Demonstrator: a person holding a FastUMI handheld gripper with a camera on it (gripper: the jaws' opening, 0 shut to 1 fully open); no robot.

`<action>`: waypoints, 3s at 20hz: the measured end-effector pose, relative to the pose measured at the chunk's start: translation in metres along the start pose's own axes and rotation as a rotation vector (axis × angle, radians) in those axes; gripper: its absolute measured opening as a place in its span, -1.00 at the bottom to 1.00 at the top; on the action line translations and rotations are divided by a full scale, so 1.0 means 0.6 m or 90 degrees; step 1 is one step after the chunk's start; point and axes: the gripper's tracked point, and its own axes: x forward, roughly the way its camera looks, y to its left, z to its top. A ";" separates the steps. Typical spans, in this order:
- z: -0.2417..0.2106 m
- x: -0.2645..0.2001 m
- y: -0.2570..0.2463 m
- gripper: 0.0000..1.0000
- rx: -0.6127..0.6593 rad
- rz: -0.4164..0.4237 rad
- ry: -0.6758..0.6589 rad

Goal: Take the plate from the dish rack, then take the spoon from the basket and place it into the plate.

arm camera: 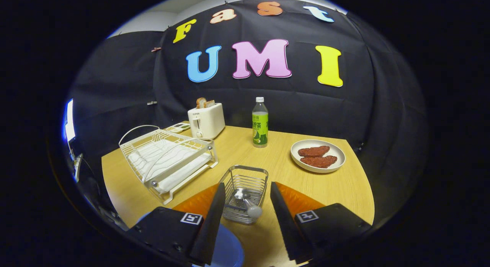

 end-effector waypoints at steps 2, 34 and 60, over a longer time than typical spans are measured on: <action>-0.003 0.003 0.006 0.24 -0.028 0.005 -0.004; 0.129 -0.101 0.048 -0.69 0.014 0.052 -0.005; -0.090 -0.134 0.191 -0.67 0.029 0.191 0.139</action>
